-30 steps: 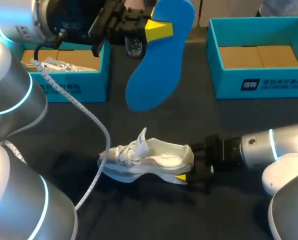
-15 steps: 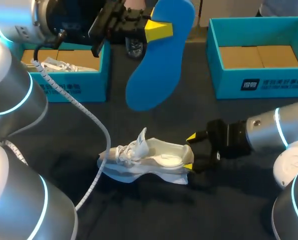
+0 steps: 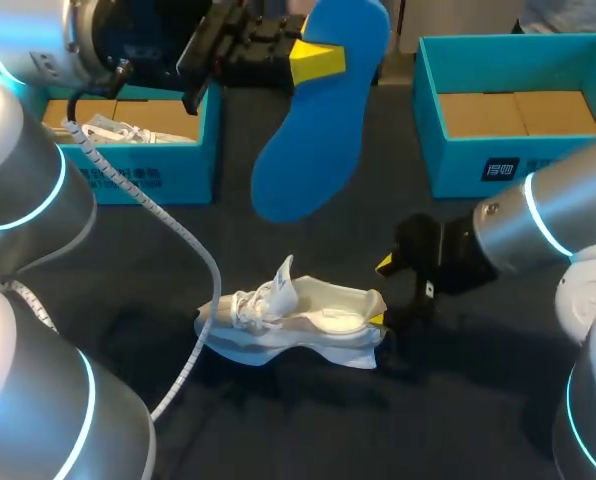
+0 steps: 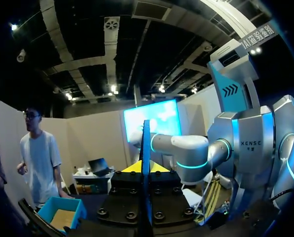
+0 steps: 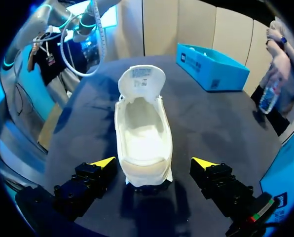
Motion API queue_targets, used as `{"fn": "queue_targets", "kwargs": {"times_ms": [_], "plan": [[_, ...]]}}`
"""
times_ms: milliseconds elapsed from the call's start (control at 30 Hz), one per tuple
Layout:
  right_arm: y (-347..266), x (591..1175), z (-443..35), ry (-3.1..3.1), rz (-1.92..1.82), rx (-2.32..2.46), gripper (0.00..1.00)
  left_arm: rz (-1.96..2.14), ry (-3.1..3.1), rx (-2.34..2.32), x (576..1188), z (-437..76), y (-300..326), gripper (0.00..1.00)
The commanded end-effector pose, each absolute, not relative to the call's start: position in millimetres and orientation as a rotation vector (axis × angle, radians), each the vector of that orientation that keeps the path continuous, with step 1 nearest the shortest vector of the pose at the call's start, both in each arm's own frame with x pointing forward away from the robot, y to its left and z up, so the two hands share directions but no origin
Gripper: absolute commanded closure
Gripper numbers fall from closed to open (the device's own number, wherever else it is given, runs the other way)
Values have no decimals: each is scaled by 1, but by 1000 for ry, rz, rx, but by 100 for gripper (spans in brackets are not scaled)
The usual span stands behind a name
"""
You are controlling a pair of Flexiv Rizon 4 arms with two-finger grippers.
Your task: Take the shoe out of the shoebox, open the shoe tongue, remove and reinsert the insole, then place the shoe into the shoebox
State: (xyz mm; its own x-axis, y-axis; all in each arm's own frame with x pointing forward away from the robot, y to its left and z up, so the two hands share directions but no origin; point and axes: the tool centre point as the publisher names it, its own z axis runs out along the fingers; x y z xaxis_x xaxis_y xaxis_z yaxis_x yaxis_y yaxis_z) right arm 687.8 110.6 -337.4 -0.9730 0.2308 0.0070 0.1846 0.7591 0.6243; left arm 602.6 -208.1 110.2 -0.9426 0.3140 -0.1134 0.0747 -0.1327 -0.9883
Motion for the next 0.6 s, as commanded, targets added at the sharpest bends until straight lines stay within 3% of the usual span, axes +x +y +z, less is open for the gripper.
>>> {"fn": "queue_targets", "kwargs": {"times_ms": [33,600], "plan": [[114,682,-332,3051,454,367,0,2202,-1954,-448,604,110,-209,100],[127,666,-329,3068,312,369,0,2202,-1954,-448,604,110,-209,100]]}}
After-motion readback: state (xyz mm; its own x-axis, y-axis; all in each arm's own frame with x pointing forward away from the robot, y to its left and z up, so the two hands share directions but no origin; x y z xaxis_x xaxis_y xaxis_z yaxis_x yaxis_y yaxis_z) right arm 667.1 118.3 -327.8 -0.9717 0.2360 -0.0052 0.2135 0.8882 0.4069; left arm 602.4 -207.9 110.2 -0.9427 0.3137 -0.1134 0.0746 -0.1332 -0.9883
